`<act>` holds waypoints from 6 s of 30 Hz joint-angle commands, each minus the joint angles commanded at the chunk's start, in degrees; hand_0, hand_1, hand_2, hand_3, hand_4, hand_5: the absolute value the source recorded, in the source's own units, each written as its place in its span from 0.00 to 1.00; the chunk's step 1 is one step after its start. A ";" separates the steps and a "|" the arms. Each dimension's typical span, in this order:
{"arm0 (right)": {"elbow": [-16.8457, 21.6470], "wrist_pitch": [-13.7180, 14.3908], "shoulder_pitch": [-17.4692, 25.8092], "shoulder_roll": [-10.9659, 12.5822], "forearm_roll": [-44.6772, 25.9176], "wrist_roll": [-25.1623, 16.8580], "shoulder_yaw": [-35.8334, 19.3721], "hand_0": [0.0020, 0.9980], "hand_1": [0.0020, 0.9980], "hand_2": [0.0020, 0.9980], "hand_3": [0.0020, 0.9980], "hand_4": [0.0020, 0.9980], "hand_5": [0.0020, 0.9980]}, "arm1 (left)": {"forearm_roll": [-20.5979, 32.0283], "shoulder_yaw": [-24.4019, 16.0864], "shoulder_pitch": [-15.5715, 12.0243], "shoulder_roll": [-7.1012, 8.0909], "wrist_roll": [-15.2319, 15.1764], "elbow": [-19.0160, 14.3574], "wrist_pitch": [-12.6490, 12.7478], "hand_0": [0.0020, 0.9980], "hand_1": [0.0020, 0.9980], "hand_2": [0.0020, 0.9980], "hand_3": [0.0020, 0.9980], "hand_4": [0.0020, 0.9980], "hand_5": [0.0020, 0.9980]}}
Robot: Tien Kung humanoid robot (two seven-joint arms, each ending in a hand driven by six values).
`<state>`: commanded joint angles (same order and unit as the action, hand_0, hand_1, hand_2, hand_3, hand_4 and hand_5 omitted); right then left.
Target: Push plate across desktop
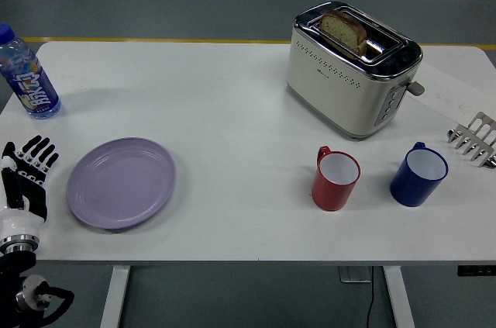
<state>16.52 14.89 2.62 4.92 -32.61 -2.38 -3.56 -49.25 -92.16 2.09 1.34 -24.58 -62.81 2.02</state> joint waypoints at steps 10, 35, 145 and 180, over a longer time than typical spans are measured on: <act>0.01 0.24 -0.07 -0.14 1.44 0.59 -0.90 0.57 0.55 0.67 0.59 0.34 0.40 | 0.40 2.58 -0.02 -0.75 -0.24 0.24 0.11 0.75 0.79 0.74 0.62 0.53 1.00; 0.06 0.26 0.08 -0.12 2.66 0.91 -1.52 0.57 0.55 0.67 0.59 0.33 0.41 | 4.95 10.57 0.20 -1.34 -0.25 -0.54 -0.40 0.77 0.80 0.77 0.63 0.51 1.00; 0.23 -0.06 -0.25 0.54 2.88 0.22 -0.92 0.57 0.55 0.67 0.59 0.33 0.41 | 11.69 33.71 4.44 -1.34 0.58 -4.85 -1.49 0.77 0.79 0.78 0.64 0.48 1.00; 0.15 -0.20 0.12 0.77 1.61 -0.20 -0.17 0.57 0.55 0.67 0.59 0.34 0.40 | -0.22 12.98 5.91 9.26 17.12 -6.43 -7.64 0.77 0.78 0.76 0.65 0.49 1.00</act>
<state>16.66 14.69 2.74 5.68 -31.00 -2.58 -3.72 -49.46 -79.18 8.00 10.59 -7.47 -69.25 -5.63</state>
